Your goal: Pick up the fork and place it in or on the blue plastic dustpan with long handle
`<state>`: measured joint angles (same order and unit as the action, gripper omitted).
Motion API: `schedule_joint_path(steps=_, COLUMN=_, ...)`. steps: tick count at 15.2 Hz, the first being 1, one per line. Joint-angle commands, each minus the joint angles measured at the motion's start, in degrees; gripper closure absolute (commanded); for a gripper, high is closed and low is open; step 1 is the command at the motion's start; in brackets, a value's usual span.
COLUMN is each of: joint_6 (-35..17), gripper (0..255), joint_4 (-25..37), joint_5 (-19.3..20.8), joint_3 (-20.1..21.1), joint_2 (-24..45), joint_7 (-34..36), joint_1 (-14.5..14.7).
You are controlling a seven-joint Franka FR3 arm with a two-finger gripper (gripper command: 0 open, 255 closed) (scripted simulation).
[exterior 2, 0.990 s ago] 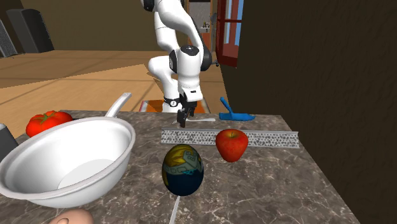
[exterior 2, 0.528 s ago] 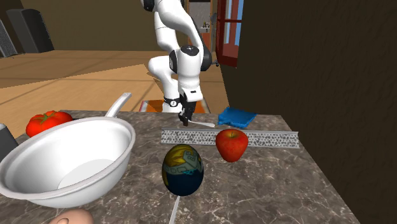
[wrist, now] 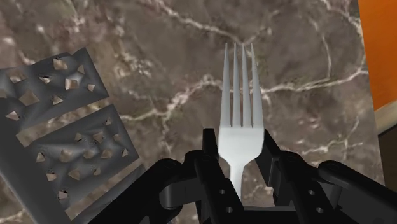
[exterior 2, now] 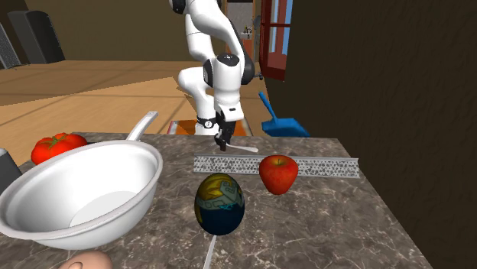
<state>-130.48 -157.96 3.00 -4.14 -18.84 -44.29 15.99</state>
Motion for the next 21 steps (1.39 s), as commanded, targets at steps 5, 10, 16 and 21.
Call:
schedule_joint_path(steps=5, joint_6=5.5, gripper=255, joint_4=1.7, joint_5=0.0, joint_3=0.1, joint_2=-3.8, joint_7=0.0, joint_1=-0.1)
schedule_joint_path(steps=10, joint_6=10.4, gripper=255, joint_4=3.7, joint_5=0.0, joint_3=0.3, joint_2=-6.6, joint_7=-0.1, joint_1=-0.1)
schedule_joint_path(steps=16, joint_6=16.0, gripper=255, joint_4=6.5, joint_5=-0.1, joint_3=0.4, joint_2=-9.4, joint_7=-0.1, joint_1=-0.1)
schedule_joint_path(steps=21, joint_6=20.4, gripper=255, joint_4=9.2, joint_5=-0.2, joint_3=0.6, joint_2=-11.2, joint_7=-0.1, joint_1=0.0)
